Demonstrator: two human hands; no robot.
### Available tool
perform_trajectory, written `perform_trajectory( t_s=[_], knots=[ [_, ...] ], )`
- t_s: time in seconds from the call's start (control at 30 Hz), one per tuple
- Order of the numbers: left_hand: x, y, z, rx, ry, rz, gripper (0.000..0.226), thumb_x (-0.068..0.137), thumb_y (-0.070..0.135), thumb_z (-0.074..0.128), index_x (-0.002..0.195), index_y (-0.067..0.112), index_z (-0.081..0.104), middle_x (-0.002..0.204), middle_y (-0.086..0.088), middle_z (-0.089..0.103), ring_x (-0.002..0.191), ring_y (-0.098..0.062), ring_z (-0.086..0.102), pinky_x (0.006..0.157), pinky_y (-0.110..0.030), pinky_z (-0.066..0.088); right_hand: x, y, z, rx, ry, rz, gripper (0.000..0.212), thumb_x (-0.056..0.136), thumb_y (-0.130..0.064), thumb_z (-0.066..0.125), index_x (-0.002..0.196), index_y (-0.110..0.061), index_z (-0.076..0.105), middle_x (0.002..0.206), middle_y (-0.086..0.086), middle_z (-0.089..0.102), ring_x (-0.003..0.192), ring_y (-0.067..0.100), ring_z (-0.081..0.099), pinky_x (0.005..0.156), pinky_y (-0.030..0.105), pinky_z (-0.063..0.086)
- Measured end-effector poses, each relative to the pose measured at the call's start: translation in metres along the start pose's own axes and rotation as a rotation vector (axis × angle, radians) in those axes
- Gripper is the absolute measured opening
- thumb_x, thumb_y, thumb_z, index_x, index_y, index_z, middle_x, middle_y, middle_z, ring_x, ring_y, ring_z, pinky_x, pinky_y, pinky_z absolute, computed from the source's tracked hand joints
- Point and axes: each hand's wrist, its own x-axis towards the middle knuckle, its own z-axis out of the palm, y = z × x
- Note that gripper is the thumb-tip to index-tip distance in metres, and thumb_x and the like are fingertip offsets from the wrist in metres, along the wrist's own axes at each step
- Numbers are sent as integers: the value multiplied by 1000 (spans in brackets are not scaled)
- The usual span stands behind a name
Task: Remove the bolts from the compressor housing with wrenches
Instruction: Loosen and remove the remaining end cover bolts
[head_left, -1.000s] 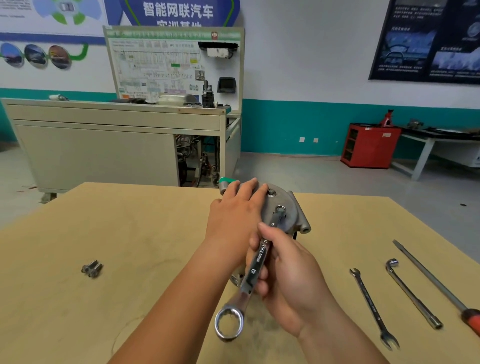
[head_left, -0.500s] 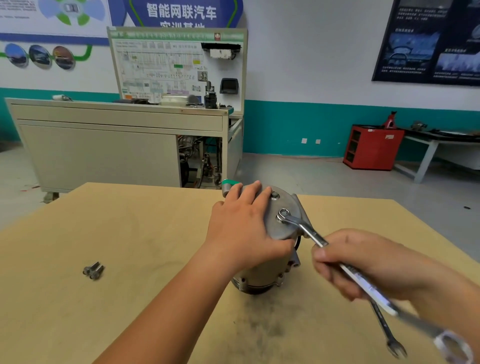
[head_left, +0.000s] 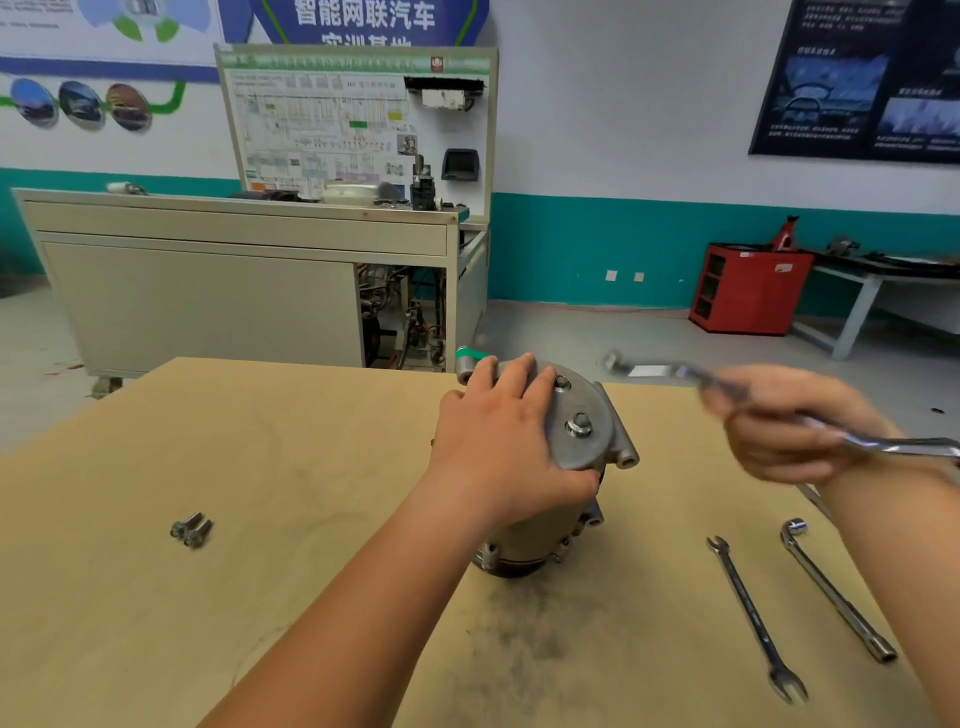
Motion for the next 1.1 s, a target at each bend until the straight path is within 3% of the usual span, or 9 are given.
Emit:
perform_trajectory(
  t_s=[0.07, 0.17, 0.23, 0.3, 0.4, 0.47, 0.73, 0.97, 1.1],
  knots=[
    [-2, -1, 0, 6, -13, -17, 102, 60, 76, 28, 149, 27, 21, 155, 5, 19, 142, -25, 14, 103, -42, 34, -6, -8, 25, 72, 44, -191, 24, 99, -6, 33, 114, 7, 45, 44, -2, 27, 35, 9, 24, 38, 21, 28],
    [-2, -2, 0, 9, -15, -25, 100, 64, 79, 33, 149, 27, 20, 156, 5, 18, 143, -25, 14, 103, -42, 34, -9, 3, 54, 150, 140, -230, 23, 101, -16, 35, 108, -1, 50, 48, 5, 32, 36, 14, 30, 42, 23, 33],
    [-2, -2, 2, 12, -1, -29, 96, 71, 78, 41, 149, 27, 20, 156, 5, 18, 143, -25, 14, 104, -43, 34, -5, 33, 66, -142, 448, -135, 20, 90, -29, 56, 91, -10, 61, 45, 7, 38, 31, 14, 34, 41, 21, 39],
    [-3, -1, 2, 13, 6, -40, 97, 70, 80, 41, 149, 27, 20, 156, 4, 19, 143, -25, 14, 104, -43, 34, 6, 64, 83, -435, 667, -125, 22, 80, -34, 54, 77, -14, 62, 41, 7, 41, 24, 9, 27, 35, 19, 38],
    [-5, 1, 0, -6, -16, -66, 108, 59, 85, 25, 150, 27, 20, 156, 6, 17, 143, -24, 13, 104, -43, 32, 33, 92, 110, -252, 699, -147, 23, 77, -33, 47, 77, -11, 54, 42, 10, 46, 23, 10, 28, 37, 22, 30],
    [-5, -1, 0, -9, -19, -65, 103, 64, 84, 28, 150, 27, 18, 157, 6, 15, 143, -23, 12, 104, -42, 32, 45, 101, 115, -162, 724, -183, 25, 73, -33, 48, 79, -8, 47, 45, 12, 51, 23, 14, 34, 35, 22, 28],
    [-4, -5, -1, 70, -34, -31, 74, 84, 48, 26, 152, 26, 7, 159, 4, 7, 144, -24, 9, 104, -41, 35, 80, 91, 118, 36, 804, -332, 32, 68, -33, 49, 88, -8, 45, 48, 9, 55, 23, 9, 36, 45, 29, 26],
    [-1, -6, 5, 57, -22, -43, 65, 96, 41, 36, 152, 27, 6, 159, 4, 6, 144, -25, 8, 103, -41, 35, 90, 88, 118, 176, 808, -319, 20, 97, -20, 38, 88, -6, 48, 44, 9, 49, 22, 7, 31, 36, 21, 41],
    [-1, -2, 2, 67, -47, -62, 77, 77, 45, 15, 152, 26, 7, 159, 4, 7, 144, -25, 8, 102, -42, 34, 85, 88, 121, 201, 824, -361, 20, 95, -21, 39, 84, -10, 50, 46, 10, 55, 24, 9, 37, 39, 21, 41]
  ],
)
